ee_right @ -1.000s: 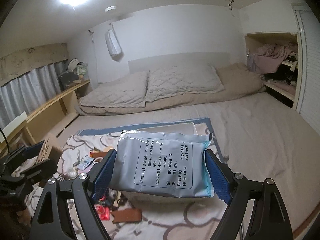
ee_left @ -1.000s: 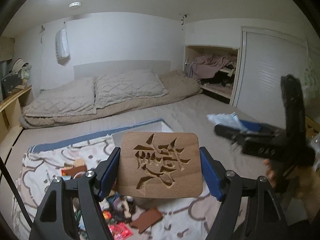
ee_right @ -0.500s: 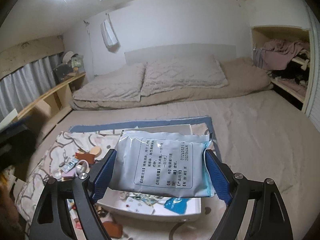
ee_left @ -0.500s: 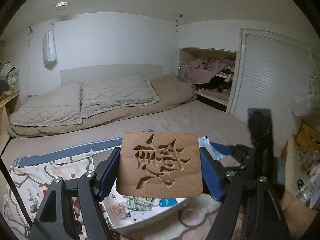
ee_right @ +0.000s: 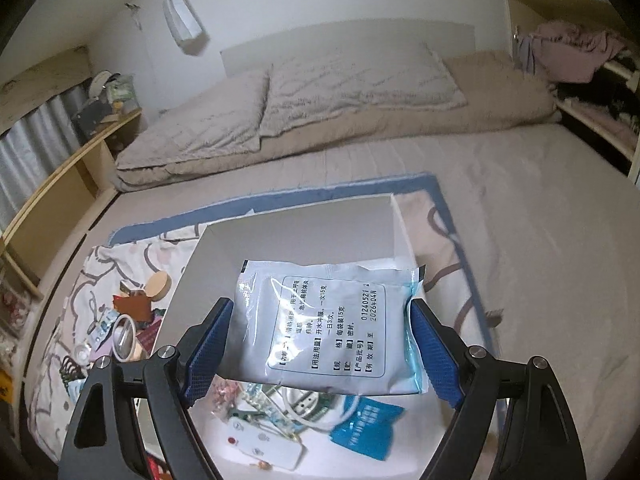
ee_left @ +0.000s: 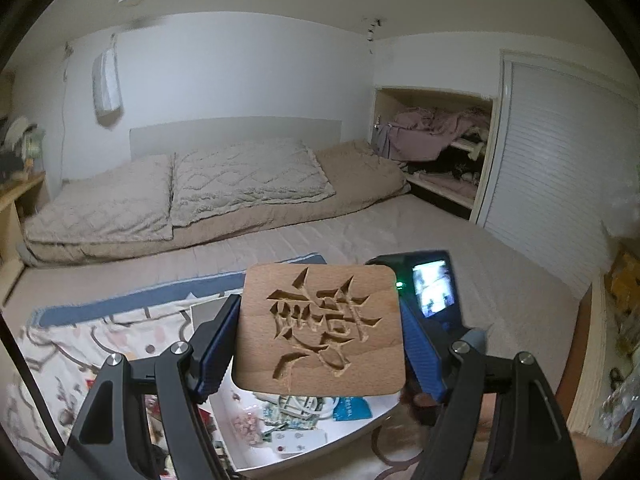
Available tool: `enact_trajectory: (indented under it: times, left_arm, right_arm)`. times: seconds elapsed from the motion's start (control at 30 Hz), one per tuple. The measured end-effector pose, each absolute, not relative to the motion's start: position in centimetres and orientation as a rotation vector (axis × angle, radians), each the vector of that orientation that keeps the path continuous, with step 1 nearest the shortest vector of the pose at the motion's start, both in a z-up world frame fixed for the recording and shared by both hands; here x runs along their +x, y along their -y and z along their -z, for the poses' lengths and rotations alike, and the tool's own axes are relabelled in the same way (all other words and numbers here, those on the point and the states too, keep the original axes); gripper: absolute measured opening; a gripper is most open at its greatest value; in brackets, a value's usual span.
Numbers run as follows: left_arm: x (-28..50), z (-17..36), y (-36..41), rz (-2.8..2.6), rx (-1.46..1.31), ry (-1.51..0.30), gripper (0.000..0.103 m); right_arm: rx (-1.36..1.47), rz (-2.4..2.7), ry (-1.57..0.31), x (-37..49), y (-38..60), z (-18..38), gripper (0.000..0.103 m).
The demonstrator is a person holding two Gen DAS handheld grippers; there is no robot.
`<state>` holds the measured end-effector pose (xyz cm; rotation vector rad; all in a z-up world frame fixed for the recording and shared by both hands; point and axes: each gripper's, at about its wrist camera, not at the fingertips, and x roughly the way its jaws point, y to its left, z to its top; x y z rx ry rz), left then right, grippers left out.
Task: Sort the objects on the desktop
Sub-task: 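Carry the packet and the wooden board with both tools over the white box, then lower the white packet into the box and open the right tool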
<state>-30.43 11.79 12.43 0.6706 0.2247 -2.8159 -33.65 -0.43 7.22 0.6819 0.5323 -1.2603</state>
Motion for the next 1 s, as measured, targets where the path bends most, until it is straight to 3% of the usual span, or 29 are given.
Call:
enact_trajectory:
  times: [0.47,1.0]
  left_arm:
    - [-30.7,-9.4,-6.3,2.714,0.568,-0.275,0.076]
    - [-33.4,-2.2,0.3,2.630,0.694,-0.449,0.076]
  right_arm:
    - [0.837,1.266,-0.678,-30.8,7.0,-2.8,0.086]
    - [1.078,1.254,-0.867,-29.6,10.8,4.1,0.086]
